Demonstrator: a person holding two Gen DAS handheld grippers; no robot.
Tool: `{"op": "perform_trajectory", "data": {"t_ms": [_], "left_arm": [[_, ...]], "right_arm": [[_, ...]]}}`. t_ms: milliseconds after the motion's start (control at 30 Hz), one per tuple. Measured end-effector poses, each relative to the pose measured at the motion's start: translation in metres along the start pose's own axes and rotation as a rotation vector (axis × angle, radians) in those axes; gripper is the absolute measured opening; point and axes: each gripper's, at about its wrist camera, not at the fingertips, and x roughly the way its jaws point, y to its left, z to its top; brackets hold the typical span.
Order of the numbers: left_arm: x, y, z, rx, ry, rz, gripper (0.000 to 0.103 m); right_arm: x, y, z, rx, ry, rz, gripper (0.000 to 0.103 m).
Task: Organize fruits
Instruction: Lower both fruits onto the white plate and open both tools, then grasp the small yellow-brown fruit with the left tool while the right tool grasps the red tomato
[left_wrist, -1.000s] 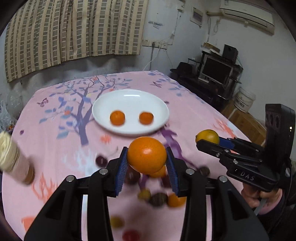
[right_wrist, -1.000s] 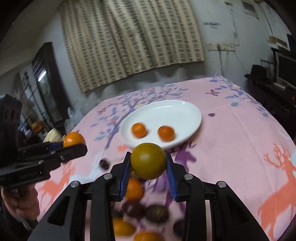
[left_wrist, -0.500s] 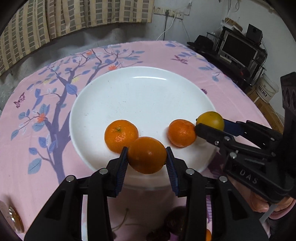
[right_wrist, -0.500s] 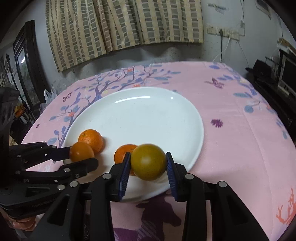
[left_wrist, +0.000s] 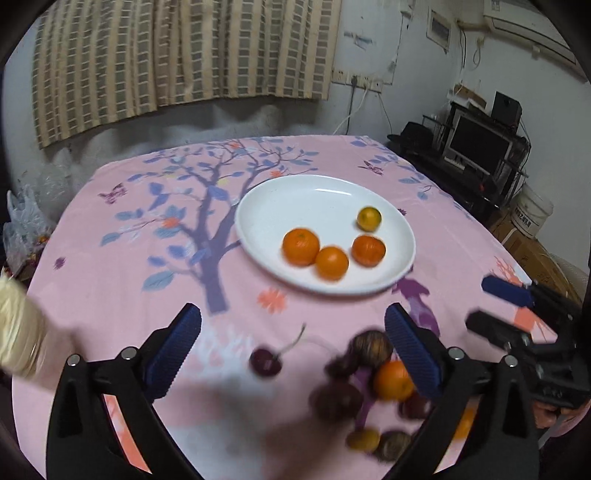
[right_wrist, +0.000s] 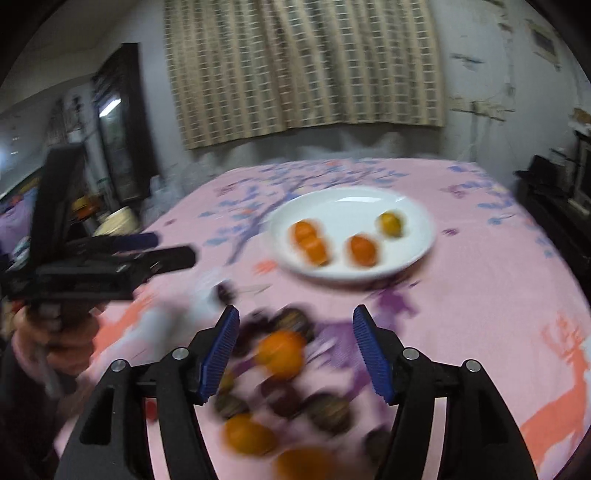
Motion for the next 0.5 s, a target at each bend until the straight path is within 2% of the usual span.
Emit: {"op": "perform_trajectory", "data": {"t_ms": [100, 200, 267, 500], "left_arm": [[-0.026, 0.018, -0.033, -0.019, -0.034, 0.015, 0.098], [-0.038, 0.04, -0.061, -0.056, -0.074, 0.047, 0.098], [-0.036, 0.052, -0.068, -0.105, -0.038, 0.095, 0.098], [-0.05, 0.065, -0.07, -0.145, -0.085, 0.086, 0.098]], "right_arm": [[0.0, 0.044, -0.032, -0.075, 0.094, 0.096, 0.064], [0.009, 0.083, -0.052, -0.15, 0.17, 0.156, 0.064], [0.019, 0.103, -0.057, -0.201, 0.195, 0.138, 0.06], [0.047, 0.132, -0.055, -0.226, 0.268, 0.119, 0.052]]}}
